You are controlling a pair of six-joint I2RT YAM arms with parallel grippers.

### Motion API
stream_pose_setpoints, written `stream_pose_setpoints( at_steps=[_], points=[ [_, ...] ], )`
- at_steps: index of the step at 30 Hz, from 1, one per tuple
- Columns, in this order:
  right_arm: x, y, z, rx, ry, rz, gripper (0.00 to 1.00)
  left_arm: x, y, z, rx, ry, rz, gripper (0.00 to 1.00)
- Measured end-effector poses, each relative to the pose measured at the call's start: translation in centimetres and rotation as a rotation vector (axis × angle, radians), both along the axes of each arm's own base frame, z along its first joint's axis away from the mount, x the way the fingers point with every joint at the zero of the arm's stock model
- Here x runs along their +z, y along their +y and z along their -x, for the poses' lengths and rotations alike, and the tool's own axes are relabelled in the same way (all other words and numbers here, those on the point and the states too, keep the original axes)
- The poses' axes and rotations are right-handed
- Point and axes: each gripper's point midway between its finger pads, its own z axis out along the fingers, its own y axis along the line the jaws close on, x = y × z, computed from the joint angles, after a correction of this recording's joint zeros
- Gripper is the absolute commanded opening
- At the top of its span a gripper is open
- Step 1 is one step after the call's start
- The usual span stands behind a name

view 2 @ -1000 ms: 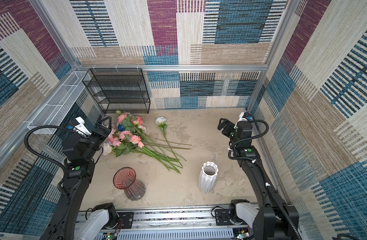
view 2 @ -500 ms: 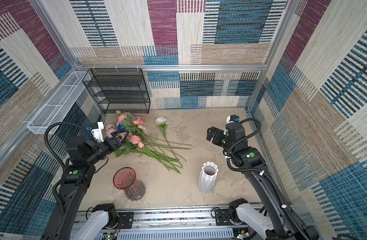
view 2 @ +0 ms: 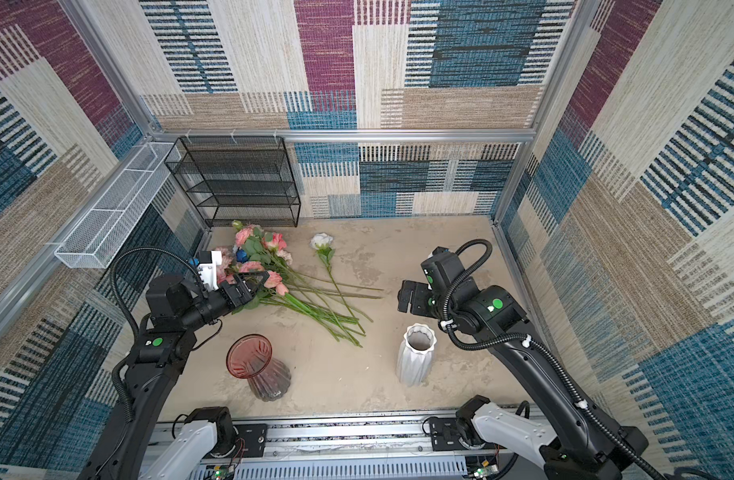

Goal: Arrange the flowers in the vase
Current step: 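Close the right gripper around the white ribbed vase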

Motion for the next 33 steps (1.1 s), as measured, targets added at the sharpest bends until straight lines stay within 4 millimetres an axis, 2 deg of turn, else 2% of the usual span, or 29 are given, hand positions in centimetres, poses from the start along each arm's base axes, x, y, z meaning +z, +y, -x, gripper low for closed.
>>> stream_pose_setpoints(
  at_steps=[8,19,31,33],
  points=[
    [-2.7,1.6,3.7,0.091,0.160,0.068,1.00,-0.8,-0.1,-0.2,-0.011,0.021,0.005,0.96],
    [-4.4,2.0,5.4,0.135,0.247,0.105,1.00,-1.4,-0.4,-0.5,-0.032,0.044,0.014,0.95],
    [-4.9,1.5,5.4,0.116,0.248,0.135,0.71,-1.6,-0.5,-0.7,-0.036,0.052,0.016,0.94],
    [-5.0,1.4,5.4,0.116,0.251,0.137,0.63,-1.7,-0.5,-0.8,-0.036,0.054,0.016,0.94]
  ],
)
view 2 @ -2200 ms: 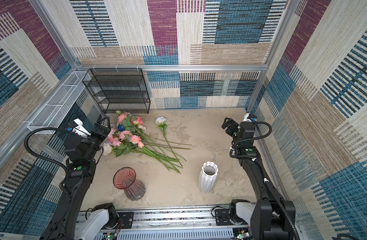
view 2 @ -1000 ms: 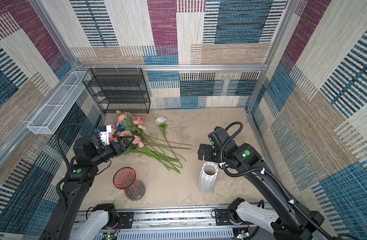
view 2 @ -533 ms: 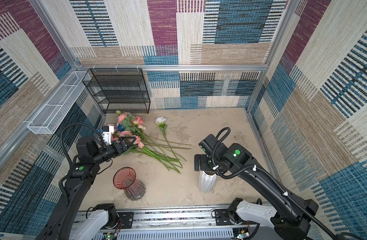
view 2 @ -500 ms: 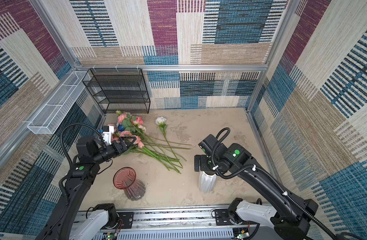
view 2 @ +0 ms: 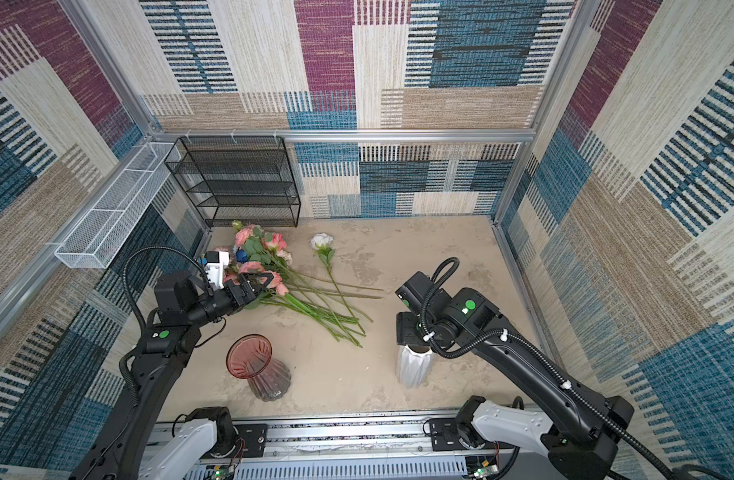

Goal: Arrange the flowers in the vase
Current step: 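Close the right gripper around the white ribbed vase, then carry the white vase farther from the robot, set it upright, release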

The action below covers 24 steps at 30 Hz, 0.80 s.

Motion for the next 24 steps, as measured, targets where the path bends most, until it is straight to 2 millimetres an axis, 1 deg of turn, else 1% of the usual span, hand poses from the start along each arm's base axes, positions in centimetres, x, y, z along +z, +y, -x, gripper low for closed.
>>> stream_pose_setpoints(
  at_steps=[2,4,6,12,16,18,21,24],
  points=[
    [0.0,0.0,0.0,-0.010,0.000,0.000,0.55,0.0,0.0,0.0,0.000,0.001,0.000,0.94],
    [0.0,-0.1,-0.1,-0.009,-0.006,0.001,0.49,0.0,0.0,0.0,-0.002,0.001,0.001,0.94],
    [0.0,-0.1,-0.2,-0.012,-0.013,0.001,0.47,-0.1,-0.1,0.1,-0.003,0.001,0.002,0.94],
    [0.1,0.3,-0.8,-0.012,-0.018,0.002,0.45,0.1,-0.2,0.3,-0.014,-0.002,0.006,0.94],
    [0.5,1.4,-2.1,0.003,-0.028,-0.001,0.44,0.1,-0.3,0.4,-0.019,-0.004,0.008,0.94],
    [1.0,1.5,-3.1,0.003,-0.046,-0.005,0.43,0.2,-0.3,0.4,-0.019,-0.006,0.008,0.94],
    [1.6,1.1,-4.6,-0.005,-0.072,0.001,0.43,0.3,-0.3,0.4,-0.019,-0.009,0.008,0.94],
    [2.2,0.2,-6.2,-0.032,-0.096,0.007,0.43,0.4,-0.3,0.5,-0.020,-0.014,0.008,0.94]
  ],
)
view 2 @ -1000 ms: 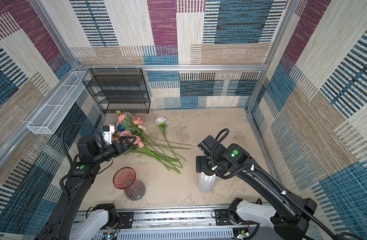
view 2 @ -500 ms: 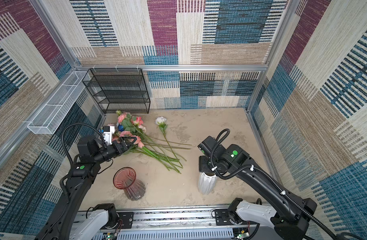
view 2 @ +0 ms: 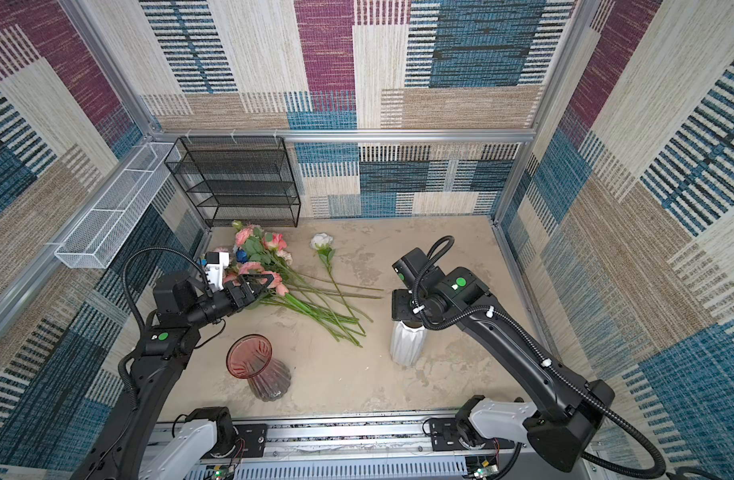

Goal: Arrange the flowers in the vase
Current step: 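Carry the white vase farther from the robot, set it upright, release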

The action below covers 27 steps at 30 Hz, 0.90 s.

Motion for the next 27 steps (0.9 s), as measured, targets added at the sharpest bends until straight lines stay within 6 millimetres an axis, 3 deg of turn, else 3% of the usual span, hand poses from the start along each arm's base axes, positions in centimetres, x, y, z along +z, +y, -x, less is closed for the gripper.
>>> stream_pose_setpoints(
  at_steps=[11,21,27],
  points=[
    [3.0,-6.5,-8.6,-0.171,-0.174,0.067,0.43,0.3,-0.3,0.1,-0.022,-0.011,0.011,0.94],
    [1.6,-13.7,-14.7,-0.346,-0.196,0.086,0.43,0.7,-0.6,0.3,-0.040,-0.024,0.018,0.93],
    [1.0,-14.2,-17.0,-0.339,-0.187,0.051,0.44,0.8,-0.7,0.5,-0.051,-0.028,0.021,0.93]
  ],
)
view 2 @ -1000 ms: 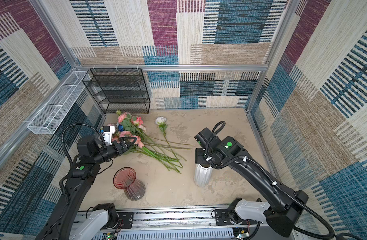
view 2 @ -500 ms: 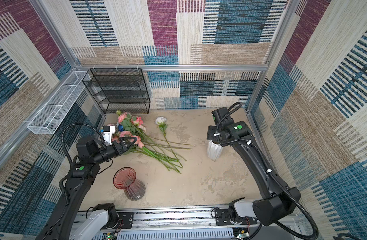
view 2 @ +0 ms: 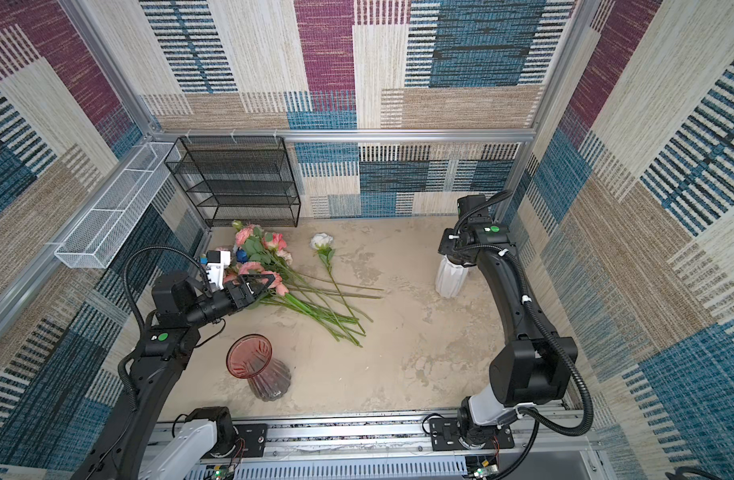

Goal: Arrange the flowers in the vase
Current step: 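Carry the white vase farther from the robot, set it upright, release, then reach the right gripper to the pink glass vase and grip its rim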

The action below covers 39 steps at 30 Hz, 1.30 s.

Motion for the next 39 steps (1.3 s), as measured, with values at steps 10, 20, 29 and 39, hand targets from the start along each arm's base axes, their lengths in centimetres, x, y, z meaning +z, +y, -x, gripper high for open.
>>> stream_pose_setpoints(
  at_steps=[10,20,29,39],
  points=[
    [-1.3,0.6,-1.4,0.025,0.022,-0.035,0.89,0.0,0.0,0.0,-0.002,0.000,0.000,0.93],
    [0.8,0.5,-3.0,0.020,-0.042,-0.026,1.00,-0.1,0.0,0.0,-0.002,0.003,0.000,0.93],
    [6.8,-0.2,-2.8,-0.006,-0.193,-0.008,0.99,-0.1,0.0,-0.2,-0.002,0.006,0.000,0.93],
    [16.4,9.8,3.4,0.330,-0.622,-0.118,1.00,0.9,0.4,0.1,0.037,-0.016,0.005,0.93]
  ],
)
